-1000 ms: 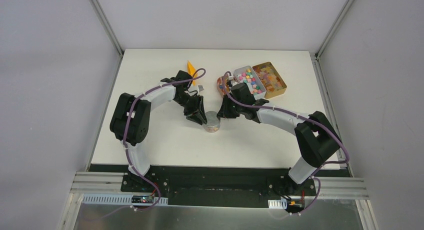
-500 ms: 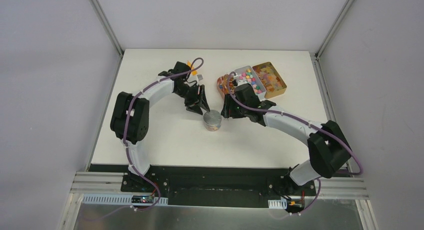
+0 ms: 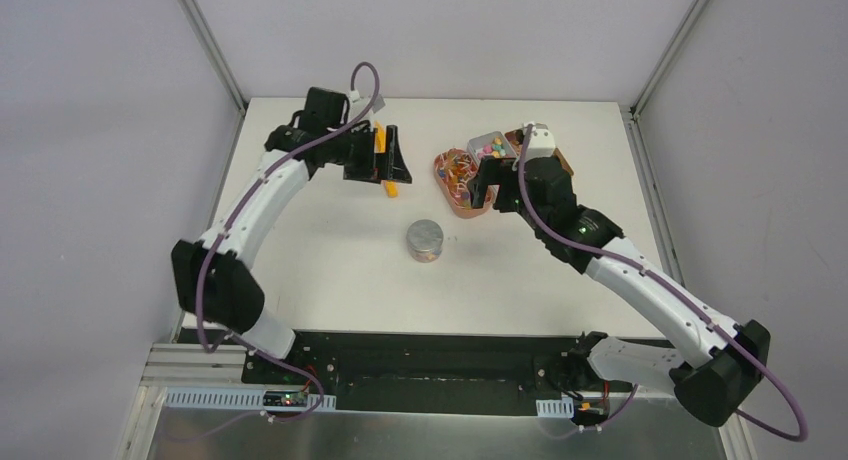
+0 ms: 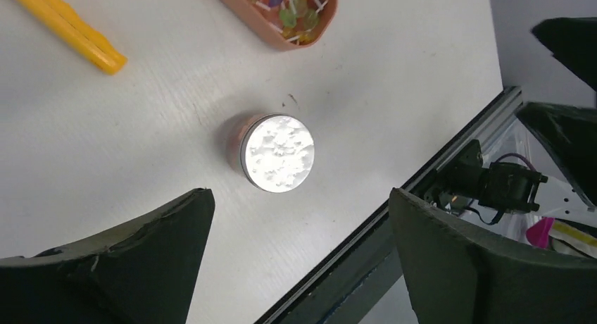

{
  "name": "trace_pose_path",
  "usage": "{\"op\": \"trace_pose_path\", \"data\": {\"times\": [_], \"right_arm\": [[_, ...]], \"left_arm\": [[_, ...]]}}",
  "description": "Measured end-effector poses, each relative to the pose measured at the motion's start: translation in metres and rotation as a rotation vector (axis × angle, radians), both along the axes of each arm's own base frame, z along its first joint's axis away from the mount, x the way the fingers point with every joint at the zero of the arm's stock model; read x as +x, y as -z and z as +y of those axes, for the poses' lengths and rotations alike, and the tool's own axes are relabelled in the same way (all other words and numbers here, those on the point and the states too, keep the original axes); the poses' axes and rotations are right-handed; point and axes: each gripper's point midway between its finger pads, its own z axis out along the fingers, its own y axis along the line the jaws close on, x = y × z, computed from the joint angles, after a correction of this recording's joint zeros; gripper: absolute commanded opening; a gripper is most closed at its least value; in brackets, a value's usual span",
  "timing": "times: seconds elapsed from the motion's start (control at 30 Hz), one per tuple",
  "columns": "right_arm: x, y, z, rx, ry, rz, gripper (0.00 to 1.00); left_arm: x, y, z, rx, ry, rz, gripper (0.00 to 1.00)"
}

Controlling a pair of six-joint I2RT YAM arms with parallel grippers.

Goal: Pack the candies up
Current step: Reset both arms

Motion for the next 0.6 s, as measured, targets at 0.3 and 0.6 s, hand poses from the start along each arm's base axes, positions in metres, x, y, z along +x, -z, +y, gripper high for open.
{"op": "trace_pose_path", "data": {"times": [0.3,0.6], "right_arm": [[-0.011,-0.007,-0.028,0.003,0.063,-0.078,1.0],[-0.027,-0.011,-0.042,0.028,0.058,-0.131,1.0]], "left_arm": [[-0.049,-0.089,0.036,-0.013,-0.026,-0.467,0.99],[-0.075,-0.067,0.061,0.032,-0.088,-0.594,0.99]]}}
